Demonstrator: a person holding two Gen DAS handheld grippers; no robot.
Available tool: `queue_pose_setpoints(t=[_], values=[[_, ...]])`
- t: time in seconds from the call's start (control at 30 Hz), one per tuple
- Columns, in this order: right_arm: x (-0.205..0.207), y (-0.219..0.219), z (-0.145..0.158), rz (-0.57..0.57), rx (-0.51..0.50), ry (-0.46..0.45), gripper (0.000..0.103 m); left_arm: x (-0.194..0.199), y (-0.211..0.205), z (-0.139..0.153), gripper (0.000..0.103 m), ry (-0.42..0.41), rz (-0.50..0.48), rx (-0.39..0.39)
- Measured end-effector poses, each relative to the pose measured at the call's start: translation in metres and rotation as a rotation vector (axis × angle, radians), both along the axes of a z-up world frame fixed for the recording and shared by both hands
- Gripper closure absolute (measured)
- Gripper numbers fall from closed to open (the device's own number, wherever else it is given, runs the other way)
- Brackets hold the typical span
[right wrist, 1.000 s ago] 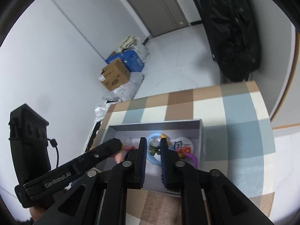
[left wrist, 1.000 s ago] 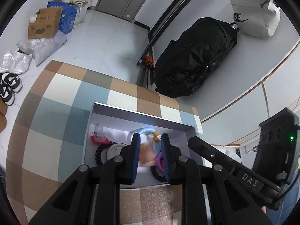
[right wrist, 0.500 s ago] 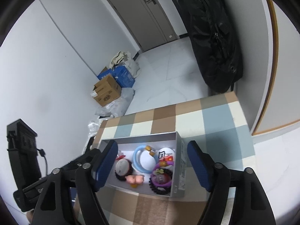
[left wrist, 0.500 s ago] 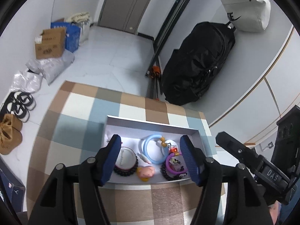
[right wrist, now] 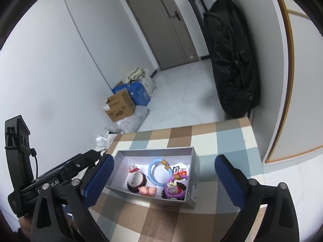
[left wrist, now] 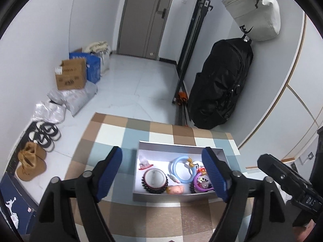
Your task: Organize jewelry
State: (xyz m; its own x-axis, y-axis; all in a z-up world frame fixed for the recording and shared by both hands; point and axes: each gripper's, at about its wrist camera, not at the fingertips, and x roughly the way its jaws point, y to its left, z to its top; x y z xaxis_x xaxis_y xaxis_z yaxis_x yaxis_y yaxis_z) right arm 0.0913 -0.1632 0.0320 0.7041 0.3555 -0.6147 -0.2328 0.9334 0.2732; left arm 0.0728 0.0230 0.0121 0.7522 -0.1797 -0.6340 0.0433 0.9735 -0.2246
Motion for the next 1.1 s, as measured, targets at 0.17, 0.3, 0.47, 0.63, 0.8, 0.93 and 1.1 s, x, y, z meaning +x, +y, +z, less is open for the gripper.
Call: queue_pose_setpoints(t=[0.17,0.3,0.47,0.63,0.8,0.93,1.1], values=[[-0.016,0.001,0.004,0.003,-0.044,-0.035,0.0,-0.009,0.002,-0.004,0.019,-0.001,0.031,0.047],[-0.024,-0.002,0.004,-0.004,-0.063,-0.037,0.0,-0.017,0.003,-0.003,0.018,-0.014,0.032,0.066],[-0.031,-0.006,0.003,-0.005,-0.087,-0.034,0.0,-0.025,0.002,0.0,0.018,-0.034,0.028,0.08],[-0.036,-0.008,0.003,-0.005,-0.102,-0.028,0.0,-0.03,0.003,0.0,0.017,-0.031,0.029,0.085],[-0.042,-0.008,0.005,0.004,-0.117,-0.046,0.0,-0.033,0.002,0.0,0.017,-0.027,0.043,0.101],[-0.042,-0.008,0.004,0.003,-0.117,-0.041,0.0,-0.035,0.004,0.0,0.017,-0.033,0.053,0.096],[-0.042,-0.009,0.004,0.005,-0.123,-0.045,0.0,-0.036,0.004,0.0,0.017,-0.034,0.058,0.105]])
